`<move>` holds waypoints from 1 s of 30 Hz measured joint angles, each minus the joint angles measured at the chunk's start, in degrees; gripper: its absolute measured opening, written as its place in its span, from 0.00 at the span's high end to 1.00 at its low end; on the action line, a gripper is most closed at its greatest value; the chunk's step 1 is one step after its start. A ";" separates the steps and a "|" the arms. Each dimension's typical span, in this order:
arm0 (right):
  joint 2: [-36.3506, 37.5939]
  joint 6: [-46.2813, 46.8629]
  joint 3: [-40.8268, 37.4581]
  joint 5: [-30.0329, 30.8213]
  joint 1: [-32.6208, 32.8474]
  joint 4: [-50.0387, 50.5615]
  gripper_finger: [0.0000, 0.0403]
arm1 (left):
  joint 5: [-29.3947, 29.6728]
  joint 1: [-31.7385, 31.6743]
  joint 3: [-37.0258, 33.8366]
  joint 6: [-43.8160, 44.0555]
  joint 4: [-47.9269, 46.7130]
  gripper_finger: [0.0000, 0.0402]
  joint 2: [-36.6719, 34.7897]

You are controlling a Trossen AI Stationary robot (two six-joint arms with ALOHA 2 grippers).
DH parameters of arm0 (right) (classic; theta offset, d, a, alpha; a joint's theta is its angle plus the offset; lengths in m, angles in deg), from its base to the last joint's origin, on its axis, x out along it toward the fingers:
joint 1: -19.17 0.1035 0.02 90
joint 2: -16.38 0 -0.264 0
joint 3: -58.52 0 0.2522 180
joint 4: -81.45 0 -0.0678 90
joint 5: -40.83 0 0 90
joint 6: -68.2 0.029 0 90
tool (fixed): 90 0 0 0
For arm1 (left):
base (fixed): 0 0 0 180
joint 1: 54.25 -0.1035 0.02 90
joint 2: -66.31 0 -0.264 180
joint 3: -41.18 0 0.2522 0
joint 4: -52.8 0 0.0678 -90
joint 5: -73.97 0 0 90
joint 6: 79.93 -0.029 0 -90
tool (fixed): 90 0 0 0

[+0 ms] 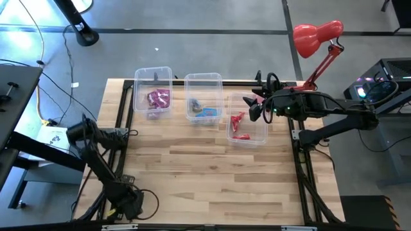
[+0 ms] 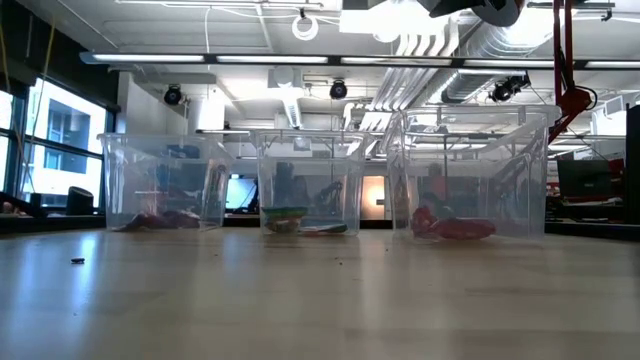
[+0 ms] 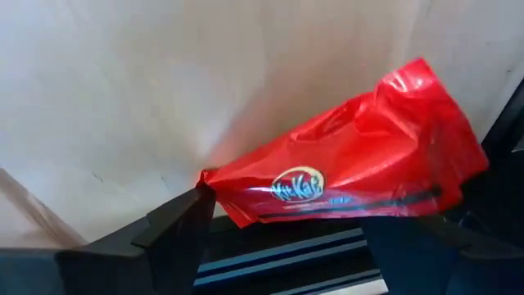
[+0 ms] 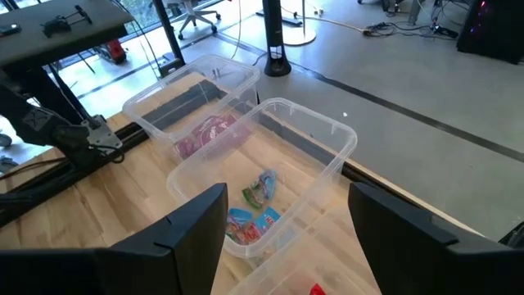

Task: Sort candy
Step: Put the red chocolate into the right transparent bin

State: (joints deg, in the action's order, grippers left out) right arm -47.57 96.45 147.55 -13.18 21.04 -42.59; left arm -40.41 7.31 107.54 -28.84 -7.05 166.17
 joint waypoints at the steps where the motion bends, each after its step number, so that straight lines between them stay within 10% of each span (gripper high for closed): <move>1: 0.00 0.00 0.00 0.00 0.00 0.00 0.38 | -0.41 -0.04 0.12 -0.73 -0.04 0.27 0.76; 12: 0.00 -0.13 0.00 0.00 0.00 0.05 0.38 | 4.57 -4.63 0.08 -9.06 -3.14 0.33 2.65; 24: -0.02 -0.02 0.00 0.00 0.00 2.21 0.38 | 14.12 -12.37 -0.13 -19.79 -6.09 0.93 -0.02; 30: -0.02 -0.20 -0.01 0.01 0.00 2.84 0.38 | 25.22 -18.16 -0.44 -18.55 -11.28 0.97 -9.85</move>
State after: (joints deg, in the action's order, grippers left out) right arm -47.59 96.25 147.54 -13.17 21.04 -39.76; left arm -15.19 -10.85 107.11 -47.40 -18.33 156.32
